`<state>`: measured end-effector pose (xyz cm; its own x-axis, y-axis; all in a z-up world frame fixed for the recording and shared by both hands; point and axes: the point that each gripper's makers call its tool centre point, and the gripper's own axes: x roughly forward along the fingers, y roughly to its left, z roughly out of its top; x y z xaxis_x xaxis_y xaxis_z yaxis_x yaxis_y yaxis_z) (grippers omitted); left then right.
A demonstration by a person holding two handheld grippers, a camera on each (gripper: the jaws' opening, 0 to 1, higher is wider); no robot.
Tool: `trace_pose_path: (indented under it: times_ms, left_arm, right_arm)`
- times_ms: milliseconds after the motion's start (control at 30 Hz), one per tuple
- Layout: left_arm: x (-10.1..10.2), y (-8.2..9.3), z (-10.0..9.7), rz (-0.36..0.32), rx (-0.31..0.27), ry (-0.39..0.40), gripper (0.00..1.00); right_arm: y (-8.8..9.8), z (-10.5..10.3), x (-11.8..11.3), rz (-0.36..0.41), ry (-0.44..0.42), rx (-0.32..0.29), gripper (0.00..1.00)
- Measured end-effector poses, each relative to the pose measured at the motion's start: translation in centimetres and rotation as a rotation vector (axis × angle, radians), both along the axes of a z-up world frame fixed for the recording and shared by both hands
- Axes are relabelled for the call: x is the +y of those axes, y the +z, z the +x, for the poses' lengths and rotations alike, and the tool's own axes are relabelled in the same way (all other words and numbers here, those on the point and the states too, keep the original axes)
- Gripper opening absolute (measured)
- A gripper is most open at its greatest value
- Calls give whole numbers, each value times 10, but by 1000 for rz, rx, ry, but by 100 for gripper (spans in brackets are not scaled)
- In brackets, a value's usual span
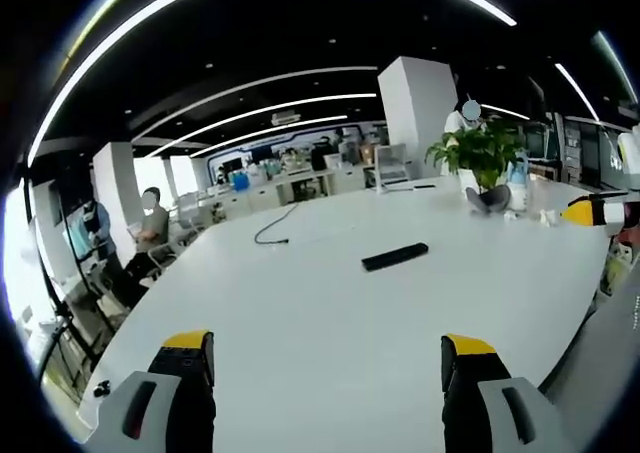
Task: Press the specified remote control buttons in sequence, fully releasing each button before pressing the next.
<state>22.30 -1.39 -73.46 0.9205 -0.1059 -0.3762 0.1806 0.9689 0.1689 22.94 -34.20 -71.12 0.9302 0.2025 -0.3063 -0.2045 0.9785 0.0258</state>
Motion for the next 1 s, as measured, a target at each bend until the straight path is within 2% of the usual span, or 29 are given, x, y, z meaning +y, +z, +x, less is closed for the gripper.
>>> trace_pose_path:
  times_ms: [1000]
  left_arm:
    - [2,-1,0,8,5,9,98]
  right_arm:
    - [0,0,0,5,2,2,52]
